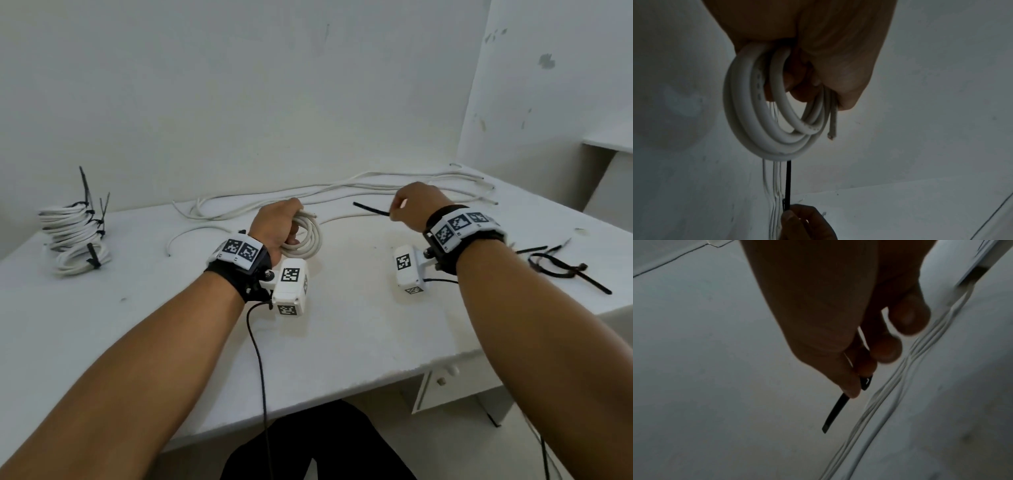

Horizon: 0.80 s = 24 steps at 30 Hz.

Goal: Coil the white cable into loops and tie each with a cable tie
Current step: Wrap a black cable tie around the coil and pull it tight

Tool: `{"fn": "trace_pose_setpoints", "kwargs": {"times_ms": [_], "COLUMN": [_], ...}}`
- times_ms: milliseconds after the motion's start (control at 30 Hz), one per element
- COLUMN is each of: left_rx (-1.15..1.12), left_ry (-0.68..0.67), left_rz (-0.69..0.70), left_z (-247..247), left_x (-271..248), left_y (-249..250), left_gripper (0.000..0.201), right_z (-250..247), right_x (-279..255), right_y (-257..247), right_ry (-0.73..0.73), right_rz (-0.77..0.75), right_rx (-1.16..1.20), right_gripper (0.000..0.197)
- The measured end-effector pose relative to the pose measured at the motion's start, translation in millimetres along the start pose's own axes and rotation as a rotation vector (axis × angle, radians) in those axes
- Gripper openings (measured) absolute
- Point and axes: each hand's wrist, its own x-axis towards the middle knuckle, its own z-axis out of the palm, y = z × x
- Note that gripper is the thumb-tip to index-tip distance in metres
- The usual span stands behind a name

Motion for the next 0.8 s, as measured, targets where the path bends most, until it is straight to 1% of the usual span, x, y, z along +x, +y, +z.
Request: {"fn": "trace_pose_setpoints", "kwargs": {"times_ms": [67,167,233,333,433,500,567,600,700,800], "left_rx": [-0.012,-0.038,-0.066,-0.082,-0.096,-0.076,-0.055,-0.048,-0.035,-0.030], "left_ry": [0.024,0.074,0.113,0.134,0.117,0.092,0.072,0.070,0.081,0.084], "left_rz": [0.004,-0.018,-0.037,-0.058,-0.044,-0.030,-0.025,-0.027,-0.018,0.020], "left_z": [-20.6,-49.3,-63.6,-75.5,-79.2,-78.0,-76.2,-75.7,-73.5,-71.8], "left_x": [0.8,0.7,0.0,-0.6,-0.5,0.0,0.3,0.8,2.6,1.8], "left_y": [1.0,-5.1,-13.9,-22.9,-21.3,-21.0,-23.1,-24.4,-26.1,-27.3], "left_gripper": [0.014,0.024,0.027,0.026,0.027,0.028,0.027,0.027,0.026,0.014], "right_z": [17.0,43.7,58.1,77.9,98.0,109.6,114.9,114.1,108.9,106.0], "right_x": [2.6,8.2,10.1,12.8,15.9,15.5,10.9,6.0,-5.4,-11.9], "right_y": [-27.3,-66.8,-91.4,-121.8,-137.1,-138.3,-138.4,-140.0,-144.6,-145.1], "right_ry": [-0.066,-0.136,-0.142,-0.122,-0.055,-0.024,-0.025,-0.055,-0.217,-0.374], "right_rz": [-0.038,-0.059,-0.100,-0.138,-0.172,-0.161,-0.145,-0.153,-0.171,-0.166], "right_rx": [0.114,0.241,0.241,0.287,0.329,0.429,0.576,0.652,0.879,0.917], "right_gripper": [0.013,0.023,0.017,0.008,0.009,0.007,0.003,0.002,0.010,0.014]}}
